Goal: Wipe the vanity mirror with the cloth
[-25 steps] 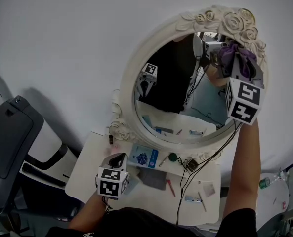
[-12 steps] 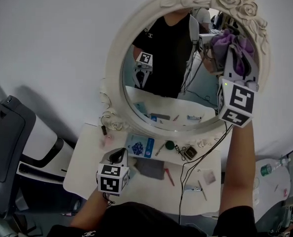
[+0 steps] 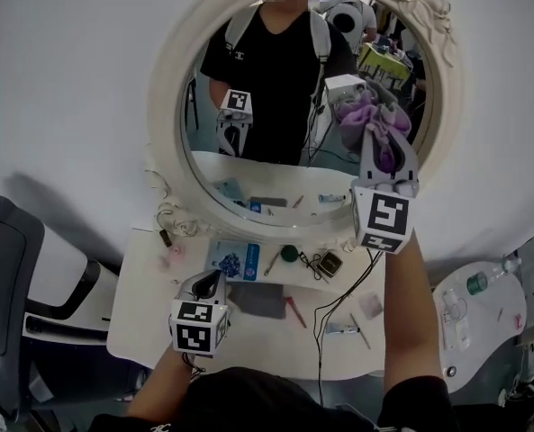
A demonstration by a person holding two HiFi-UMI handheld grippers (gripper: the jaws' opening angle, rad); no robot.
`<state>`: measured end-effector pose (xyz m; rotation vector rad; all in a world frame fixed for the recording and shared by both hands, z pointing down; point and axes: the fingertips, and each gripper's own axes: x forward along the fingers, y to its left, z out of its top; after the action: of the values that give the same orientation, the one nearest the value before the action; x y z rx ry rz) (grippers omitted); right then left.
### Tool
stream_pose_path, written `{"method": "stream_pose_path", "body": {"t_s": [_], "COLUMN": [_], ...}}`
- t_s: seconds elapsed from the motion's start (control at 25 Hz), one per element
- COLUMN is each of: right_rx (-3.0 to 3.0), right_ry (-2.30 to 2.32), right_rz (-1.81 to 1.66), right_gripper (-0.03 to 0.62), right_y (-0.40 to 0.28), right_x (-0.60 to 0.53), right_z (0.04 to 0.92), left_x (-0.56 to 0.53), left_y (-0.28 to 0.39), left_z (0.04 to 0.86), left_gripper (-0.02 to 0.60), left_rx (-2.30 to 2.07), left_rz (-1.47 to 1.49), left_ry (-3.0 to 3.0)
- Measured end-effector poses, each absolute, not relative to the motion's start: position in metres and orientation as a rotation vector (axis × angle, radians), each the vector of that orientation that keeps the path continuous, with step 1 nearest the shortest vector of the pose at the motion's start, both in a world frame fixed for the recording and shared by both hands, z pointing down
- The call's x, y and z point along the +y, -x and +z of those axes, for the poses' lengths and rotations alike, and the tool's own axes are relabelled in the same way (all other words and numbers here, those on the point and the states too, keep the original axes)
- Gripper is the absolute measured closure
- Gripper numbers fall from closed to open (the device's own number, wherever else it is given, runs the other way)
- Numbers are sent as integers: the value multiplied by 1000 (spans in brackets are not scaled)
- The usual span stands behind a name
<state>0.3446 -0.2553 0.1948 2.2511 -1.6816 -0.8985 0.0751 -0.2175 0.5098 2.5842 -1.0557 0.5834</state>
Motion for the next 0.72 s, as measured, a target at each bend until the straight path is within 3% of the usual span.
{"method": "stream_pose_path", "body": {"t_s": [0.72], "right_rx": [-1723], "right_ry": [-2303], "right_rz": [-351], "right_gripper": [542], "right_y": [-366], "right_x": [-251], "right_z": [370], "left_x": [-217], "left_y": [-70], "left_z": [511], "left_gripper": [575], "left_rx": [-1092], "left_rz": [596], "left_ry": [-2576]}}
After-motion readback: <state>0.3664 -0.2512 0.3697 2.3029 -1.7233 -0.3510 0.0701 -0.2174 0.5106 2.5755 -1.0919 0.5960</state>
